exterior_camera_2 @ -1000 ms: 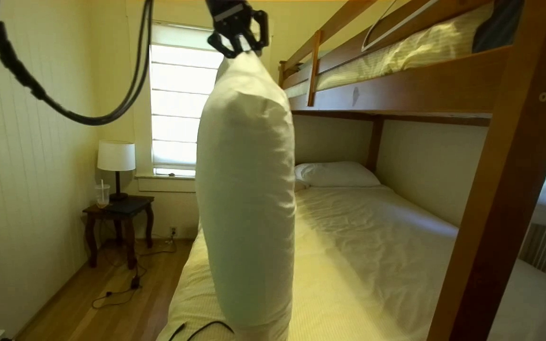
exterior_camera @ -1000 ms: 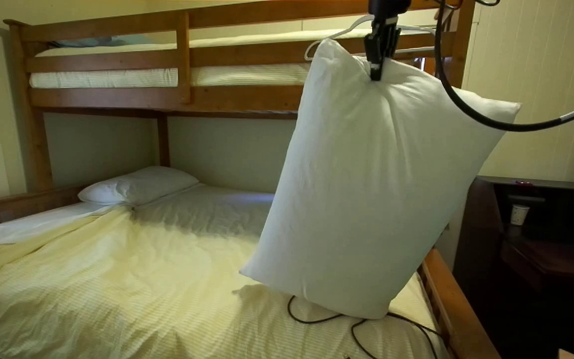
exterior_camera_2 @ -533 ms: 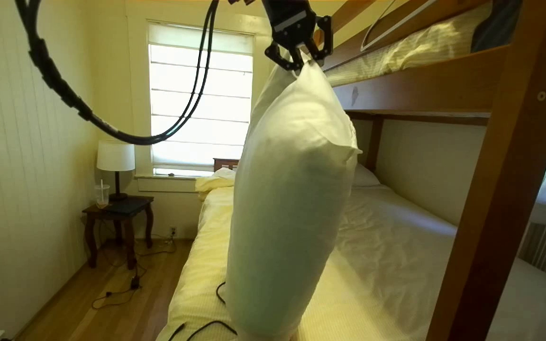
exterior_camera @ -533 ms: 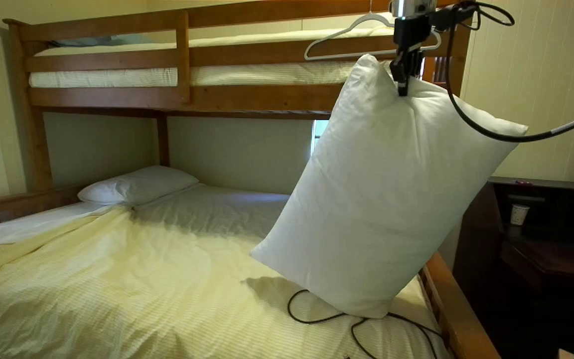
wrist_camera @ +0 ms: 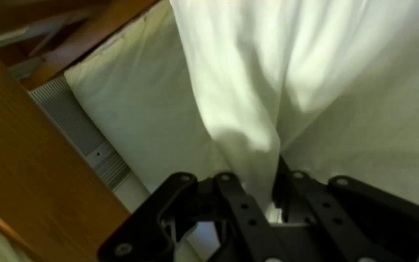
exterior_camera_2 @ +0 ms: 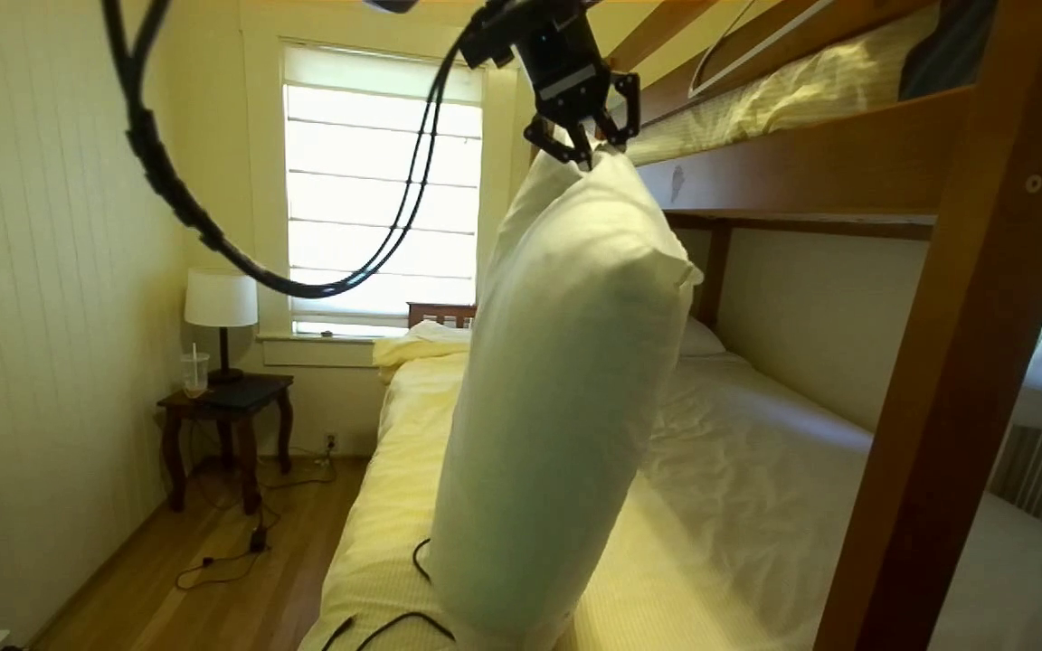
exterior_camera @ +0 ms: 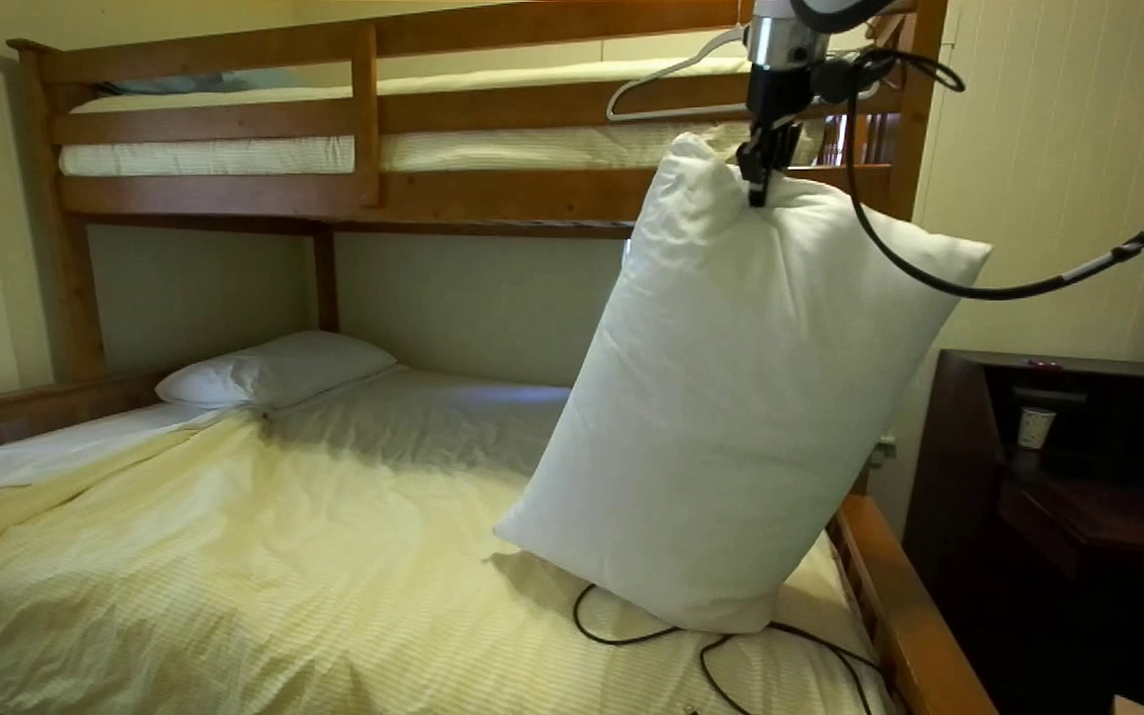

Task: Flip the pillow over

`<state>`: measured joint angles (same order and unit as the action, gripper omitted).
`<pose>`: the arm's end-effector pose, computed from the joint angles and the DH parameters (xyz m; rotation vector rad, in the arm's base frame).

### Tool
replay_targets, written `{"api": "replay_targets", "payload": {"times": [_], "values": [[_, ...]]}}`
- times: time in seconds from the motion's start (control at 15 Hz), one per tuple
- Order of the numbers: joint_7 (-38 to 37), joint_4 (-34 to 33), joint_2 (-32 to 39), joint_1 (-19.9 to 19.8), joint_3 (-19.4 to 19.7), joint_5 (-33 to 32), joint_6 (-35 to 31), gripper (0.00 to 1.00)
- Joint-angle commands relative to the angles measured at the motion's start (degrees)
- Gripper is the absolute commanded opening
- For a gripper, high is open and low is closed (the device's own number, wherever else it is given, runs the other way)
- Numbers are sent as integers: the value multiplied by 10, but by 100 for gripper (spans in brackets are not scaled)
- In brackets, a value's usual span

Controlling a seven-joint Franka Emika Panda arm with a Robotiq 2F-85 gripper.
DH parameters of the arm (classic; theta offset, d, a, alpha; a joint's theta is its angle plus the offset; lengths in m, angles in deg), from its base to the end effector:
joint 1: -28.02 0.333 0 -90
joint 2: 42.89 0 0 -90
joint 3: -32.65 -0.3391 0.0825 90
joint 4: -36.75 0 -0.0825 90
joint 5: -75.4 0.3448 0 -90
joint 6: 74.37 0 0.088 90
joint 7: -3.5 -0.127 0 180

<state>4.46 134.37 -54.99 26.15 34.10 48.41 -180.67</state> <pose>0.4700 -0.0732 0.7138 2.6257 0.0113 0.4574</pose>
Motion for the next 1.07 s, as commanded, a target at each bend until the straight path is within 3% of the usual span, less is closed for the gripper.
{"api": "replay_targets", "payload": {"times": [0.0, 0.2, 0.6, 0.67, 0.73, 1.0], "values": [[-20, -59, 76, -10, 8, 5, -132, 3], [-47, -70, 123, -13, 13, 24, -211, 3], [-83, -12, 147, -43, 54, 3, -281, 3], [-85, -10, 149, -47, 61, 1, -273, 3], [-64, -25, 153, -40, 54, 13, -258, 13], [-64, -19, 159, -49, 65, 12, -262, 13]]}}
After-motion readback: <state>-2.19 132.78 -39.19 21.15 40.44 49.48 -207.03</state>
